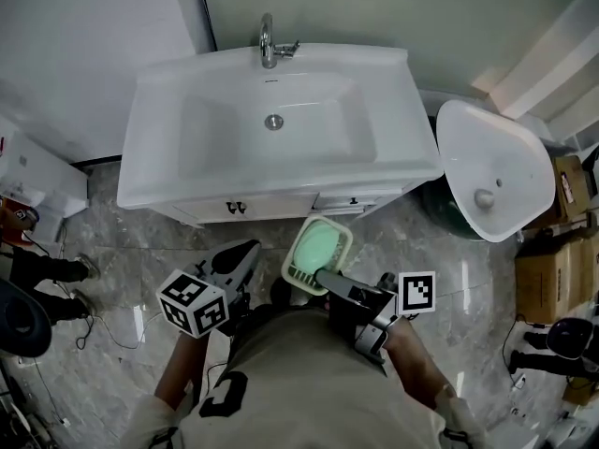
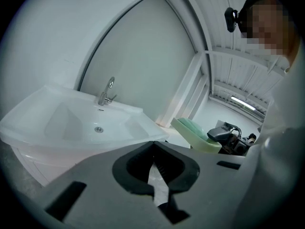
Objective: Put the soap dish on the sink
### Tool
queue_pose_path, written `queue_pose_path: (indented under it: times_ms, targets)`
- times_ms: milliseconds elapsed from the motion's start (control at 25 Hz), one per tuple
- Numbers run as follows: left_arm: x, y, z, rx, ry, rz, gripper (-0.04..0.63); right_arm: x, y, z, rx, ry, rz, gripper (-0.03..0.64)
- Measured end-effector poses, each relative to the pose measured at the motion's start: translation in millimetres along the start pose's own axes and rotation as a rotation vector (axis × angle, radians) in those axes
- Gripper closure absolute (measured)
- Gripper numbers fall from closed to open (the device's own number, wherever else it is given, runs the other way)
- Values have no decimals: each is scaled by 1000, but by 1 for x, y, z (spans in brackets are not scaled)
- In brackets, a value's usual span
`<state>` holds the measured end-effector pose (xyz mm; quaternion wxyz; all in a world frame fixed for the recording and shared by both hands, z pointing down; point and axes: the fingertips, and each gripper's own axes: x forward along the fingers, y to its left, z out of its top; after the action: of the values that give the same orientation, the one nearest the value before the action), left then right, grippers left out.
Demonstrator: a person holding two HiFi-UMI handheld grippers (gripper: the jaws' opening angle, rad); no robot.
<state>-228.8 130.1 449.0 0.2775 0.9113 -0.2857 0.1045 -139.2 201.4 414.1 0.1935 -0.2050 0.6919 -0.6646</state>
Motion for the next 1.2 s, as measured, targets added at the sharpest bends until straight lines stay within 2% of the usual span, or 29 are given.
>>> queue_pose_path:
  times_ms: [240,440,560,800,960,1200]
  targets:
    - [50,-26,19,41,4,-29,575,-36,2,37,-5,-41,19,548]
    - [80,-41,36,76,-3,-15,575,-60,4,67,-5,-51,35,546]
    - [94,-49,41,82,-8,8,575,-74,3,82,-16,-32,26,545]
    - [119,-66,43,82,-10,60,575,-105,-3,107,-148,28,-38,545]
    - [132,-72,49,86,-18,104,575,-123,-6,124,-153,55,-30,545]
    - [133,-70,64,136,-41,170,575,-133,-14,138,-158,96,-43,543]
